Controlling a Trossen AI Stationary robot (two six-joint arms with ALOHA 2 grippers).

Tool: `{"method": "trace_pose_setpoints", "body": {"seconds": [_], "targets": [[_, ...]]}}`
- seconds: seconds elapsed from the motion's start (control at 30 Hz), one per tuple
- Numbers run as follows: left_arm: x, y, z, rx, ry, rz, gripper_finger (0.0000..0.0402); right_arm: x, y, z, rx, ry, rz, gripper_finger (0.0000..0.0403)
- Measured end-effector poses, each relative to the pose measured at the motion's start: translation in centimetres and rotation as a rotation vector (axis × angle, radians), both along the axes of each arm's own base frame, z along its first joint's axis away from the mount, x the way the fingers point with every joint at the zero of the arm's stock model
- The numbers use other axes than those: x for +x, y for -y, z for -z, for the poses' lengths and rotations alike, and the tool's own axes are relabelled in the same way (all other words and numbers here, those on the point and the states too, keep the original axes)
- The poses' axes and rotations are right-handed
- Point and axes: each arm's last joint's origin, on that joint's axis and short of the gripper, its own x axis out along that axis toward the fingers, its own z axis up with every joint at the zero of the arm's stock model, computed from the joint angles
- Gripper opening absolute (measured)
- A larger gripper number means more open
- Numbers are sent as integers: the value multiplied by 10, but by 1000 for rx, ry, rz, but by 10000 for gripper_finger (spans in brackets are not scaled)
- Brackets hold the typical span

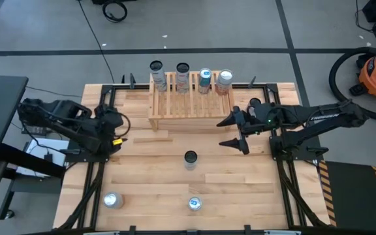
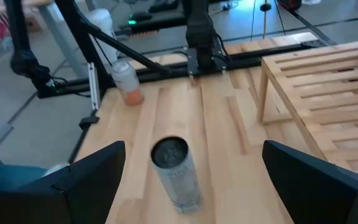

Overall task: Place canned beverage on shelf
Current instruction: Put the pink-white soda can on the shelf aligned with the other pink-white soda can

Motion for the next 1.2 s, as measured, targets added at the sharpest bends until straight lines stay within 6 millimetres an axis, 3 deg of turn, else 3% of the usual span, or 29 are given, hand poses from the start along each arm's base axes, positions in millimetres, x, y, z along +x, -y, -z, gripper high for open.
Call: {"method": "trace_pose_setpoints", "body": {"seconds": [0.2, 0.6, 1.2], "targets": [[-22, 0, 30, -149, 3, -63, 393, 0, -2, -1, 13, 15, 10, 389], [-17, 23, 83, -345, -140, -13, 393, 1, 0, -3, 46, 35, 94, 389], [-19, 27, 90, -377, -147, -99, 393, 2, 0, -7, 54, 71, 94, 389]]}}
